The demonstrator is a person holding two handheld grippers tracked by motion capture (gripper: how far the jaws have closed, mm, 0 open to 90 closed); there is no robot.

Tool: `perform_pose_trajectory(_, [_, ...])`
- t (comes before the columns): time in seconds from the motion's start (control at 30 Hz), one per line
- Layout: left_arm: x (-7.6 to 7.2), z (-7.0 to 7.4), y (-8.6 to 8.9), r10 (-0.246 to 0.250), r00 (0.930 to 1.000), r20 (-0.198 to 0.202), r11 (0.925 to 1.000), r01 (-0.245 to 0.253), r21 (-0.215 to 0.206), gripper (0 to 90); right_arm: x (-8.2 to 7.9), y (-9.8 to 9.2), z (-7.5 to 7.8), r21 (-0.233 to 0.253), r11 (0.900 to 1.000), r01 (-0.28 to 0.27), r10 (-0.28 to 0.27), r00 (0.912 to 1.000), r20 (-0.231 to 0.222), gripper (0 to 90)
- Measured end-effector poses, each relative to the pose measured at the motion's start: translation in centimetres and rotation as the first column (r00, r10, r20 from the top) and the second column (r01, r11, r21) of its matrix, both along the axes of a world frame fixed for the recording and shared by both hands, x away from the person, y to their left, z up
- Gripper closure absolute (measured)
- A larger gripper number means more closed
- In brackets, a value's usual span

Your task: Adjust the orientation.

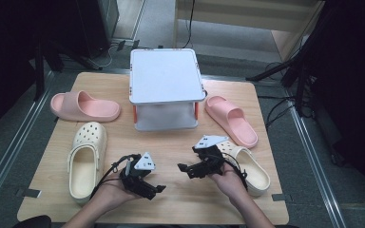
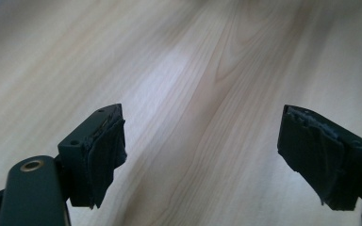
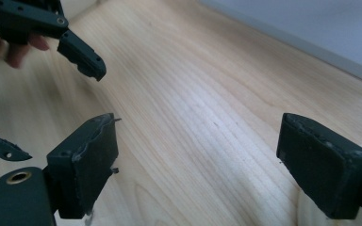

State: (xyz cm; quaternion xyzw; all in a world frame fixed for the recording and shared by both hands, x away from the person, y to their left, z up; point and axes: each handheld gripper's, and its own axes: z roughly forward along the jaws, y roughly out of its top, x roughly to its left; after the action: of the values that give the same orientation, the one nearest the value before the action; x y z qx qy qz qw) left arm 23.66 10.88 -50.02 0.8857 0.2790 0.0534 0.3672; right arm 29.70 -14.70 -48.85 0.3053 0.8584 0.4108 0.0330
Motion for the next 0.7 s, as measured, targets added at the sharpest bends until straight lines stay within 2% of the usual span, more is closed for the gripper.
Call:
perform_pose_trajectory(0.03, [0.1,0.6,0.4,0.003,0.9999,-0.016,0.9993,-0.003,-0.037,25.2,0.0,-0.3,0.1,0.015,1.000,0.001,-0.001,0.9999,-0.012,15.4])
perform_pose_trajectory(0.07, [0.1,0.6,0.4,0.003,0.9999,-0.016,0.9993,-0.003,-0.037,33.0,0.0,-0.3,0.1,0.015,1.000,0.001,-0.001,0.9999,-0.012,15.4])
perform_pose_trajectory(0.1, [0.3,1.4,0.9,0.042,0.9982,-0.042,0.9952,-0.046,-0.087,34.4,-0.2,-0.9,0.6,0.068,0.998,0.007,-0.007,1.0000,-0.007,18.4])
perform_pose_trajectory(0.13, [0.3,1.4,0.9,0.042,0.9982,-0.042,0.9952,-0.046,-0.087,35.2,-0.3,-1.0,0.8,0.081,0.997,0.013,-0.014,0.9999,0.006,17.4])
perform_pose_trajectory(0.17, [0.6,2.0,1.5,0.068,0.9962,-0.053,0.9891,-0.075,-0.127,38.5,-0.6,-1.1,1.1,0.097,0.995,0.019,-0.022,0.9994,0.029,15.6])
perform_pose_trajectory(0.2, [0.6,2.0,1.5,0.068,0.9962,-0.053,0.9891,-0.075,-0.127,40.2,-0.6,-1.1,1.1,0.097,0.995,0.019,-0.022,0.9994,0.029,15.6])
perform_pose_trajectory(0.23, [0.9,2.2,1.9,0.075,0.9958,-0.051,0.9902,-0.081,-0.114,39.9,-1.2,-1.1,1.5,0.114,0.993,0.011,-0.018,0.9980,0.061,13.2])
perform_pose_trajectory(0.27, [0.9,2.2,1.9,0.075,0.9958,-0.051,0.9902,-0.081,-0.114,40.4,-1.2,-1.1,1.5,0.114,0.993,0.011,-0.018,0.9980,0.061,13.2])
perform_pose_trajectory(0.3, [1.1,2.1,1.9,0.074,0.9959,-0.053,0.9932,-0.078,-0.086,40.4,-1.4,-1.1,1.5,0.120,0.993,0.000,-0.008,0.9975,0.070,13.1])
perform_pose_trajectory(0.33, [1.2,2.1,1.9,0.072,0.9961,-0.051,0.9948,-0.076,-0.068,41.5,-1.7,-1.0,1.5,0.104,0.994,0.022,-0.030,0.9966,0.077,13.0])
perform_pose_trajectory(0.4, [1.3,2.1,1.9,0.062,0.9963,-0.059,0.9962,-0.065,-0.058,42.0,-1.7,-0.9,1.4,0.092,0.995,0.036,-0.043,0.9964,0.073,13.0])
perform_pose_trajectory(0.43, [1.4,2.1,1.9,0.058,0.9964,-0.063,0.9967,-0.061,-0.053,44.2,-1.8,-0.9,1.2,0.063,0.997,0.053,-0.056,0.9975,0.044,12.5])
perform_pose_trajectory(0.47, [1.5,2.2,1.9,0.063,0.9952,-0.075,0.9966,-0.067,-0.049,44.2,-1.8,-0.9,1.2,0.063,0.997,0.053,-0.056,0.9975,0.044,12.5])
perform_pose_trajectory(0.5, [1.8,2.2,1.9,0.080,0.9921,-0.097,0.9961,-0.083,-0.029,42.6,-1.9,-1.1,1.0,0.036,0.999,0.039,-0.040,0.9990,0.019,12.1])
perform_pose_trajectory(0.6, [2.0,2.2,2.1,0.087,0.9902,-0.108,0.9955,-0.091,-0.027,38.9,-2.1,-1.4,0.9,0.008,1.000,0.014,-0.014,0.9999,0.002,7.4])
perform_pose_trajectory(0.63, [2.2,2.1,2.2,0.090,0.9877,-0.128,0.9951,-0.095,-0.029,38.8,-2.3,-1.4,0.8,-0.063,0.998,0.029,-0.028,0.9992,0.028,7.4])
perform_pose_trajectory(0.7, [2.4,2.1,2.2,0.103,0.9825,-0.156,0.9940,-0.107,-0.021,39.4,-2.4,-1.3,0.7,-0.074,0.997,0.015,-0.013,0.9998,0.017,7.7])
